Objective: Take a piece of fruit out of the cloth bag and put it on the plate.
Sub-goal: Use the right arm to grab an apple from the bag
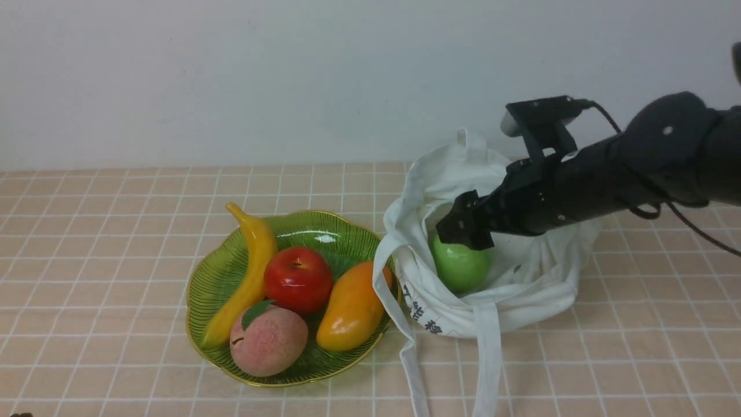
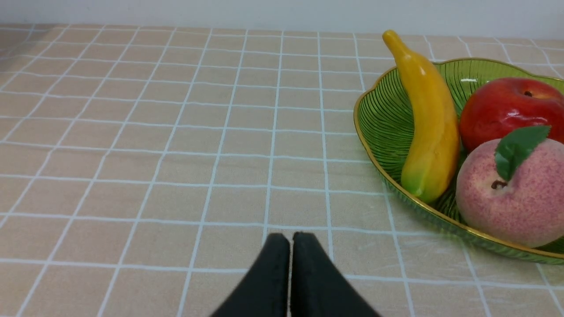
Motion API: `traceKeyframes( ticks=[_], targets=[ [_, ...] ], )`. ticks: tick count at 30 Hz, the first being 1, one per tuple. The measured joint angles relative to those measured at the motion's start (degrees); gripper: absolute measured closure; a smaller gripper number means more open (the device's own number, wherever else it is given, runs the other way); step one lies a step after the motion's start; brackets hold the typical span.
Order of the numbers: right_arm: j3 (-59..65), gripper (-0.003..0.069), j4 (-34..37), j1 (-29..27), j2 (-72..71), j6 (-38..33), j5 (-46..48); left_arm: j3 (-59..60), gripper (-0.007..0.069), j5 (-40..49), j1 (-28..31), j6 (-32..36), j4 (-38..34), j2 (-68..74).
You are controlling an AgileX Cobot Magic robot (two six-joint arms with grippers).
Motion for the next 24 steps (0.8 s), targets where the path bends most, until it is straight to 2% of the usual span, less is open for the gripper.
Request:
traceKeyframes(
  ticks=[8, 19, 24],
  targets=[
    [-2.47, -0.0032, -2.18, 0.05, 6.42, 0.82, -4.23, 0.0, 0.0632, 0.0, 0.0, 0.0, 0.0, 0.0],
    [-2.54, -0.0032, -2.5, 0.05, 10.38, 1.45, -4.36, 0.0, 0.0632, 0.0, 0.0, 0.0, 0.0, 0.0],
    [-3.09, -0.0001, -2.5, 0.05, 10.94, 1.45, -4.42, 0.0, 0.0632, 0.0, 0.0, 0.0, 0.0, 0.0]
  ],
)
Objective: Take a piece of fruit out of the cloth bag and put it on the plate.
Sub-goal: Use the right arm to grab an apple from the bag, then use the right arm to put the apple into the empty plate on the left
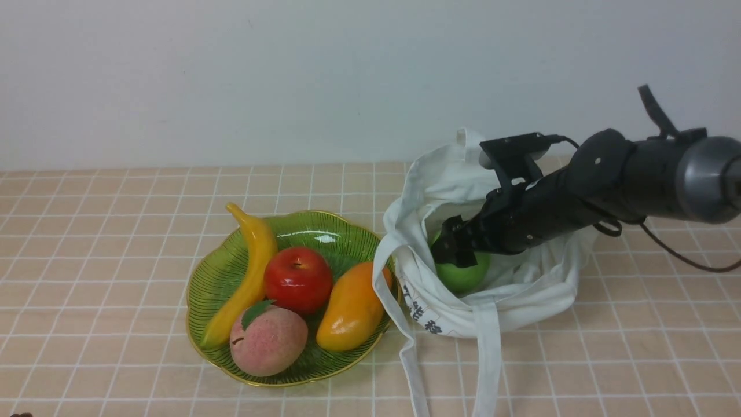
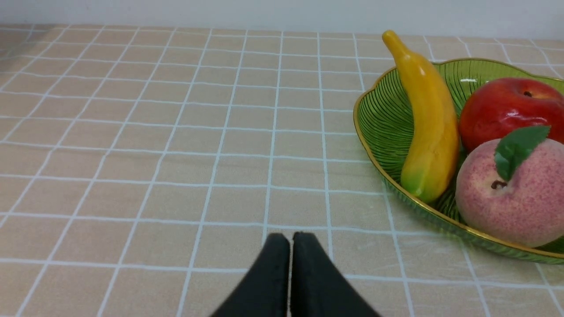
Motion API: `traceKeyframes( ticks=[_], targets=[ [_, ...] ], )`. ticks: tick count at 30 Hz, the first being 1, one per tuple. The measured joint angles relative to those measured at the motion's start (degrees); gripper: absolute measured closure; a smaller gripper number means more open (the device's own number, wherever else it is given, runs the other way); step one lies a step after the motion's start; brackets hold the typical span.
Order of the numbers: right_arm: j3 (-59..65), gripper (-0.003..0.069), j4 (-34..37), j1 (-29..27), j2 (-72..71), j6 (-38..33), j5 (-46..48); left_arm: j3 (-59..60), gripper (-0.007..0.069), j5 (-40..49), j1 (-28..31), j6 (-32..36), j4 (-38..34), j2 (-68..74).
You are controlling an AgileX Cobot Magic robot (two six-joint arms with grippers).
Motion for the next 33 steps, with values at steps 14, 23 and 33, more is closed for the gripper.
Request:
traceKeyframes(
  ticks=[14, 23, 33],
  targets=[
    [0.13, 0.0042, -0.3, -2.67, -8.63, -0.71, 5.1, 0.0, 0.0632, 0.0, 0.0, 0.0, 0.0, 0.0],
    [0.13, 0.0042, 5.49, -6.32, -24.11, -1.37, 14.01, 0.0, 0.0632, 0.0, 0.0, 0.0, 0.0, 0.0],
    [0.13, 0.0042, 23.66, 7.55, -21.59, -24.92, 9.27, 0.0, 0.0632, 0.0, 0.0, 0.0, 0.0, 0.0]
  ],
)
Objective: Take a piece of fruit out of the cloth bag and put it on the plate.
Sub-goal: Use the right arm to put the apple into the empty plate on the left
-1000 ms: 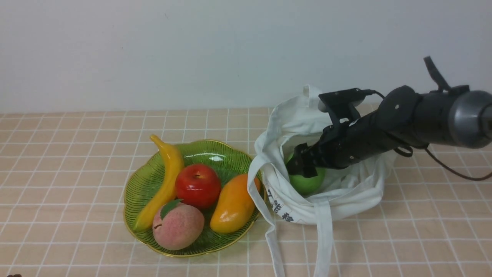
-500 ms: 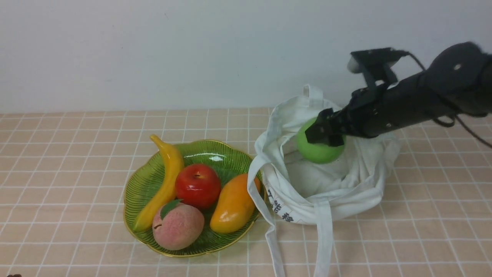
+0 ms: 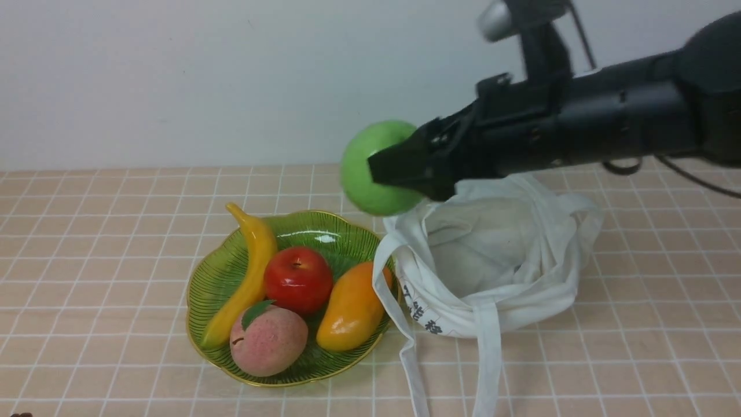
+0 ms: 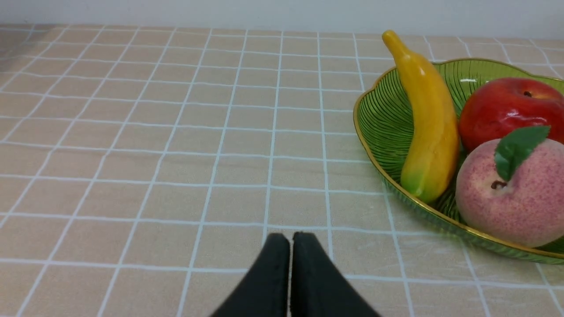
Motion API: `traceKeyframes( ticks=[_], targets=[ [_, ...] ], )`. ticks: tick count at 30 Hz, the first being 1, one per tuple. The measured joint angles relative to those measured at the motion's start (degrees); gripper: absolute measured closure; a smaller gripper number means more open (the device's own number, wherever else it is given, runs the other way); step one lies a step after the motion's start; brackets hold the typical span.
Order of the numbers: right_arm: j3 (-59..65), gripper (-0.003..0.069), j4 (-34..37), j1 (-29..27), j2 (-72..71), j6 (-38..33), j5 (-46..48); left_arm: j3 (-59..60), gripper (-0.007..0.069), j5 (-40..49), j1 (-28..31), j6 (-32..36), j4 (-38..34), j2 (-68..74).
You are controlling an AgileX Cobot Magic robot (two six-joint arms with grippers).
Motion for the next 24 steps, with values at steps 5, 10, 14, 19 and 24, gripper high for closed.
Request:
traceKeyframes(
  ticks=[5, 10, 14, 19, 24],
  targets=[
    [-0.39, 0.0042, 2.17, 5.36, 7.87, -4.33, -15.29, 0.0, 0.0632, 0.0, 0.0, 0.0, 0.0, 0.0],
    [-3.2, 0.0042, 3.49, 6.14, 14.4, -4.61, -18.73, 0.0, 0.0632, 0.0, 0.0, 0.0, 0.0, 0.0],
    [-4.12, 0.0012, 5.27, 6.35, 17.46, -4.61, -18.73, 0.0, 0.0632, 0.0, 0.0, 0.0, 0.0, 0.0],
    [-4.12, -0.003, 7.07, 6.42, 19.07, -4.61, -18.3, 0.0, 0.0632, 0.0, 0.0, 0.0, 0.0, 0.0],
    [-4.14, -0.0032, 7.53, 6.42, 19.08, -4.46, -18.12, 0.0, 0.0632, 0.0, 0.0, 0.0, 0.0, 0.0]
  ],
)
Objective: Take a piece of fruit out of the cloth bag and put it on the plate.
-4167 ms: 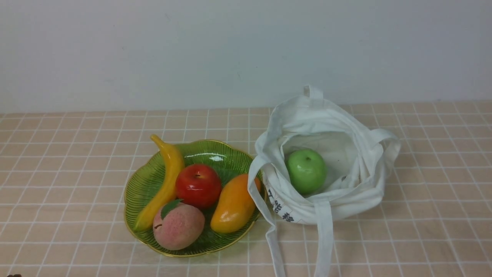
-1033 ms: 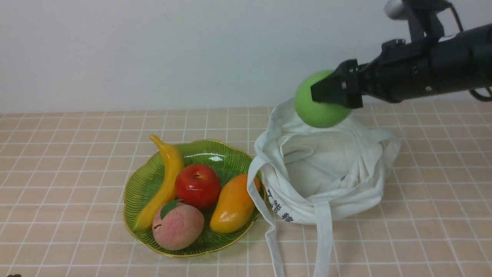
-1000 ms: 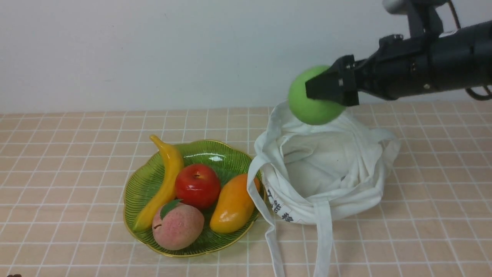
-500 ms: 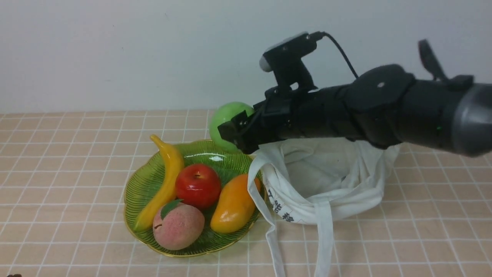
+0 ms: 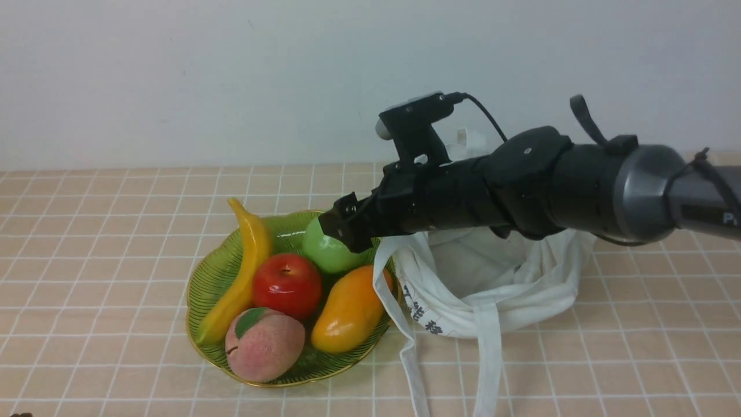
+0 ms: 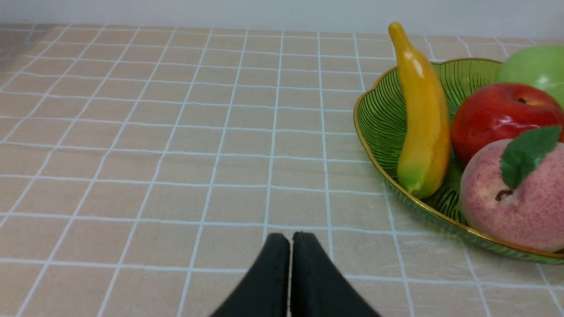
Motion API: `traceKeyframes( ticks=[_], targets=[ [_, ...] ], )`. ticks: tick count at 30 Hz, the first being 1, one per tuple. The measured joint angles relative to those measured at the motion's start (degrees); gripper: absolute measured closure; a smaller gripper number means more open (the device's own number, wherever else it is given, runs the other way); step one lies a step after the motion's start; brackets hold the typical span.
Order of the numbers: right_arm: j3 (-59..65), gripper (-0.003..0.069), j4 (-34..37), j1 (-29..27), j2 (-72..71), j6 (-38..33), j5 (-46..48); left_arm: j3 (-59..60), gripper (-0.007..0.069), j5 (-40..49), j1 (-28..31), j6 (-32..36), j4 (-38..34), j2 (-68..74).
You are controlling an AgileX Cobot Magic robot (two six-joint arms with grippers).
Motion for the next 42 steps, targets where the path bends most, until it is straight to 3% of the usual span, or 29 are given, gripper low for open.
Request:
traceKeyframes(
  ticks=[6, 11, 14, 15, 19, 21, 22, 28, 34, 42],
  targets=[
    [0.0, -0.0031, -1.25, -0.08, -0.57, 0.73, 2.47, 0.0, 0.0632, 0.0, 0.0, 0.0, 0.0, 0.0],
    [0.0, 0.0048, -8.15, -1.71, -5.85, 6.33, 10.71, 0.0, 0.0632, 0.0, 0.0, 0.0, 0.0, 0.0],
    [0.0, 0.0216, -18.55, -5.28, -14.3, 18.46, 20.12, 0.0, 0.0632, 0.0, 0.0, 0.0, 0.0, 0.0],
    [0.0, 0.0227, -19.17, -5.53, -15.37, 19.12, 21.12, 0.0, 0.0632, 0.0, 0.0, 0.0, 0.0, 0.0],
    [0.0, 0.0476, -32.5, -11.28, -26.58, 30.48, 30.83, 0.0, 0.0632, 0.0, 0.0, 0.0, 0.0, 0.0],
    [0.0, 0.0549, -36.14, -13.48, -30.57, 33.03, 33.89, 0.0, 0.0632, 0.0, 0.0, 0.0, 0.0, 0.0],
    [0.0, 0.0629, -41.48, -16.42, -35.62, 36.94, 37.25, 0.0, 0.0632, 0.0, 0.0, 0.0, 0.0, 0.0],
    [3.57, 0.0671, -49.07, -24.18, -51.71, 44.81, 40.83, 0.0, 0.0632, 0.0, 0.0, 0.0, 0.0, 0.0],
    [16.79, 0.0673, -50.85, -26.41, -71.35, 44.87, 35.59, 0.0, 0.0632, 0.0, 0.0, 0.0, 0.0, 0.0],
    [47.68, 0.0673, -40.71, -26.42, -104.51, 40.16, 5.61, 0.0, 0.0632, 0.0, 0.0, 0.0, 0.0, 0.0]
  ],
)
